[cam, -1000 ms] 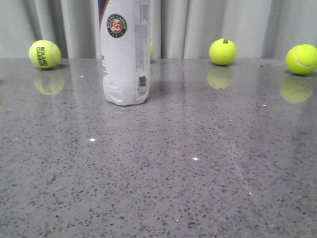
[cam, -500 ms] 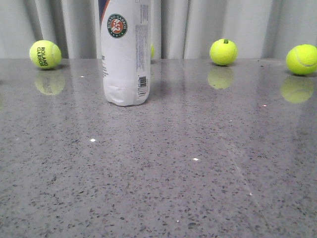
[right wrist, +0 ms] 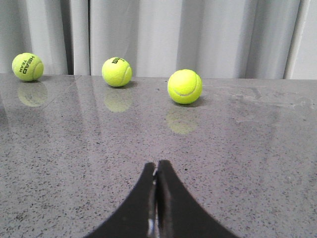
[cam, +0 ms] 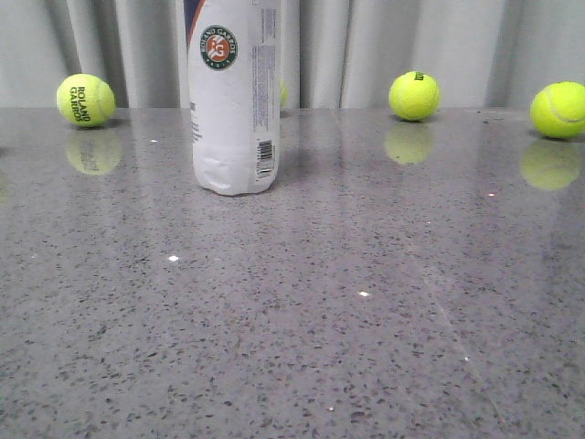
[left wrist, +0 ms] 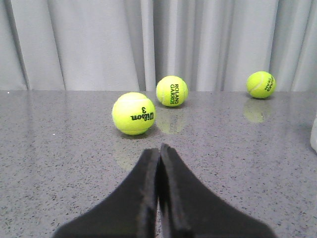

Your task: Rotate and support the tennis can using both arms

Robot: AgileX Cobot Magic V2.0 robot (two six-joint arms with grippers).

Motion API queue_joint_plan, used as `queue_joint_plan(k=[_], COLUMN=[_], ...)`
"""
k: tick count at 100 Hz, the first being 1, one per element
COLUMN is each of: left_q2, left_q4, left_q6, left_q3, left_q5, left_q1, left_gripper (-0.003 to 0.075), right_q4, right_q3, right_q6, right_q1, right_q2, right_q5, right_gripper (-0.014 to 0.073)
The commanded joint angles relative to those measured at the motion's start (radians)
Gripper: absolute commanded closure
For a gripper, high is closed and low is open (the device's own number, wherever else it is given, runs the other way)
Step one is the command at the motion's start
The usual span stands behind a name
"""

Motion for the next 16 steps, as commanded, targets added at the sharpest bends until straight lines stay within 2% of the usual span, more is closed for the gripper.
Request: queue_joint_plan(k=[1, 16], left_q2=[-0.033, -0.033], left_q4=[-0.002, -0.002], left_q6=[-0.005, -0.005], left_q3=[0.044, 0.044], left_q5=[-0.077, -0.077], left_q1=[0.000, 0.000], left_gripper=[0.0740, 0.0740], right_q4=[0.000, 0.000], right_q3=[-0.017, -0.017], right_q6=[-0.003, -0.003], right_q1=[-0.007, -0.007], right_q2=[-0.030, -0.030], right_q5=[-0.075, -0.074], right_gripper=[0.0662, 0.0662])
